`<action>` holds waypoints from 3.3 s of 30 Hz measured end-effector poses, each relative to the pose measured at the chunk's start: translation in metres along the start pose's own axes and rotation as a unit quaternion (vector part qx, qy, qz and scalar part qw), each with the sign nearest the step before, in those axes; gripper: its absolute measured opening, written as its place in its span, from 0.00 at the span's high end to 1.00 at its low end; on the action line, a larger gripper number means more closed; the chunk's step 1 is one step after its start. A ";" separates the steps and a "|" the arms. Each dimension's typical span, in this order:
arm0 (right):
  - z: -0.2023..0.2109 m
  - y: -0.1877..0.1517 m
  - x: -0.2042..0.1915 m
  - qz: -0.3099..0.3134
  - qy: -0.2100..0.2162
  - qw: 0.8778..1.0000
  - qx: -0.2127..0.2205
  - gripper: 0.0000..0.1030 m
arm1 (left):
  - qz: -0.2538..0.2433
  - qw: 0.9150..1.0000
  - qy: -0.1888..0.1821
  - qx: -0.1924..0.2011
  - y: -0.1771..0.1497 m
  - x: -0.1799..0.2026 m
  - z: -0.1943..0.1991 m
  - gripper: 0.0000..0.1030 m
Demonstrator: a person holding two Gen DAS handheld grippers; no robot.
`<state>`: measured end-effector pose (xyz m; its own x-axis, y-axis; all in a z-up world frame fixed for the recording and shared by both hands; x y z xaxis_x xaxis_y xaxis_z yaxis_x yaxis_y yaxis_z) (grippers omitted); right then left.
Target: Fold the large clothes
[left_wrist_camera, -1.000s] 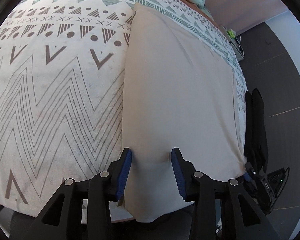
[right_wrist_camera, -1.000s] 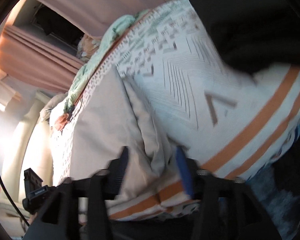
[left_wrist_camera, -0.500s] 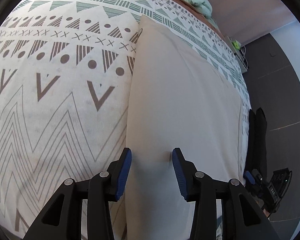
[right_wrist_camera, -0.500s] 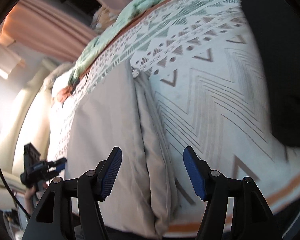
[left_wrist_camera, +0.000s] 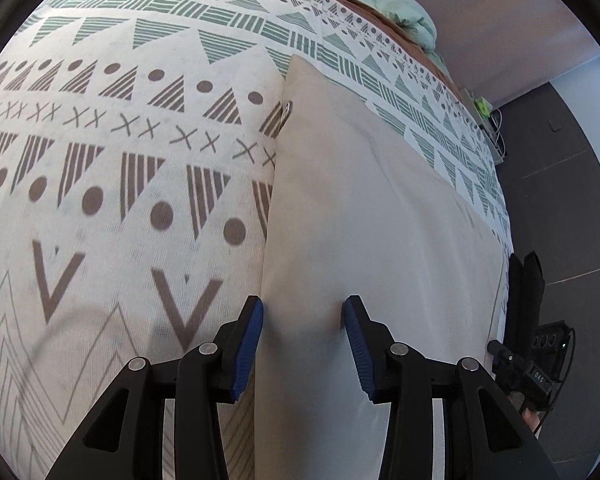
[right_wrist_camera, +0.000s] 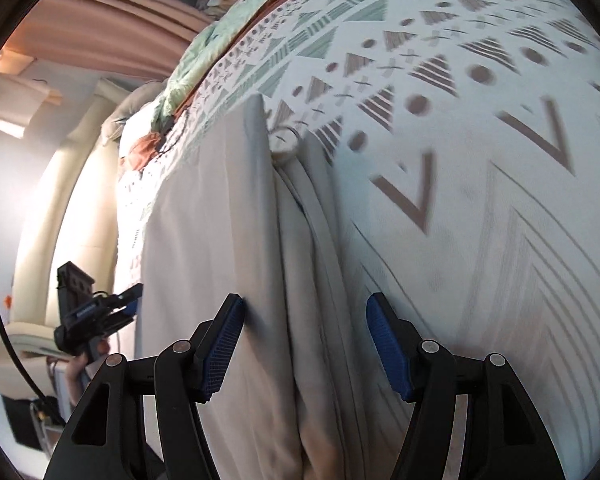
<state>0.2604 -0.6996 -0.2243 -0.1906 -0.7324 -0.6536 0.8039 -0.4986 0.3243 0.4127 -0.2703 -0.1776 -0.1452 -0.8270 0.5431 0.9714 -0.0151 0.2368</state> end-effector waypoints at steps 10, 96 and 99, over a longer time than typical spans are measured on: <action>-0.041 0.051 -0.009 0.000 0.038 0.999 -0.025 0.37 | -0.005 1.000 -0.001 0.003 0.033 0.000 -0.019 0.57; -0.122 -0.210 -0.672 0.339 0.214 0.916 -0.014 0.86 | 0.031 0.916 0.065 0.395 -0.005 -0.272 0.530 0.87; -0.148 -0.232 -0.699 0.349 0.228 0.908 -0.037 0.86 | 0.045 0.909 0.080 0.407 -0.010 -0.304 0.548 0.87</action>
<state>0.2902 -0.0030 0.0561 0.6202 -0.5818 -0.5262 0.6773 0.0586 0.7334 0.3440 0.2892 0.0966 0.0206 -0.8763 0.4813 0.5079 0.4239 0.7499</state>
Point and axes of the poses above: each gripper's, at about its wrist camera, not at the fingertips, and z roughly against the way its jaws point, x to its right, y to its top, the point moved 1 cm from there along -z, roughly the way its jaws point, and after that the axes turned 1 degree about z, right-handed, at the moved point
